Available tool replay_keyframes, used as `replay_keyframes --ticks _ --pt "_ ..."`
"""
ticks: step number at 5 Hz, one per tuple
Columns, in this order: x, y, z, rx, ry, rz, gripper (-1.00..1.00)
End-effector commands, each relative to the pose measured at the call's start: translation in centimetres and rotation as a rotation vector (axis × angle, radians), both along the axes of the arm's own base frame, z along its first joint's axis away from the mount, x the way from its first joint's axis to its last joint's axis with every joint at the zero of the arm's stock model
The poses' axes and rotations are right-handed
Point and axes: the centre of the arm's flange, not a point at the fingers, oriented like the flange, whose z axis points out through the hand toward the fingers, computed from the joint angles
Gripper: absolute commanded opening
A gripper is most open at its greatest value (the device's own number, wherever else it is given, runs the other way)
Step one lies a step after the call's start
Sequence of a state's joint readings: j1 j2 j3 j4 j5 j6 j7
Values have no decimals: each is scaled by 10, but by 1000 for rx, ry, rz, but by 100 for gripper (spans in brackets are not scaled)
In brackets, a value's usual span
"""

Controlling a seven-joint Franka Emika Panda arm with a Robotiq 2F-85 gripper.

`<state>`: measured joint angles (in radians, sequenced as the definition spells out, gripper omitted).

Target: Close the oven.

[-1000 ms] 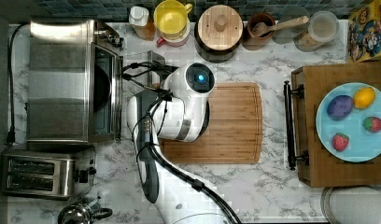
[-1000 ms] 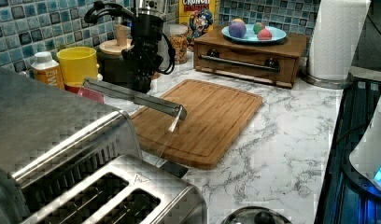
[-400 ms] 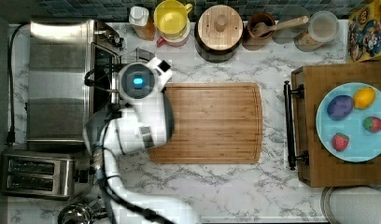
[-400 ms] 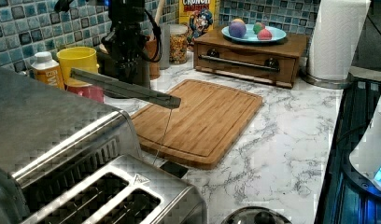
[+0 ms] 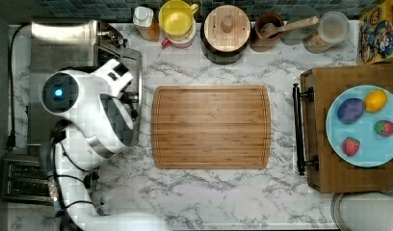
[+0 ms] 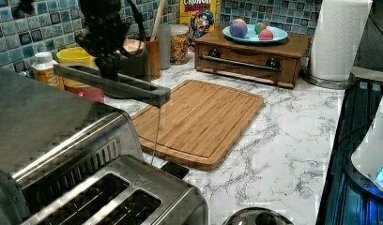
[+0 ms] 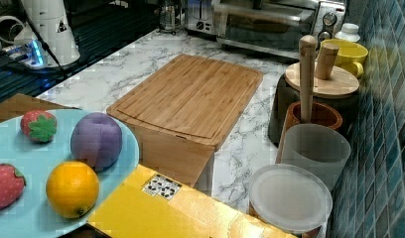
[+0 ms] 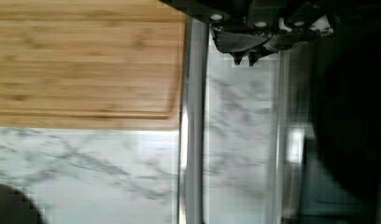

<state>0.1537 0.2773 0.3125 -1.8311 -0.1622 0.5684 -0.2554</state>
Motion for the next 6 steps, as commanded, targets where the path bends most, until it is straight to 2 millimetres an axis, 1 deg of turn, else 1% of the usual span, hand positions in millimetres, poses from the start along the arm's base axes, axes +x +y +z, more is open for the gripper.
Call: replay_keyframes --ticks 1,2,3,6 --pt "-24 87 75 -3 -152 10 -100" --pt "-33 75 98 46 -190 -50 -100" --pt "-52 64 117 119 -203 -67 -100" --pt "-52 64 117 119 -204 -67 -100"
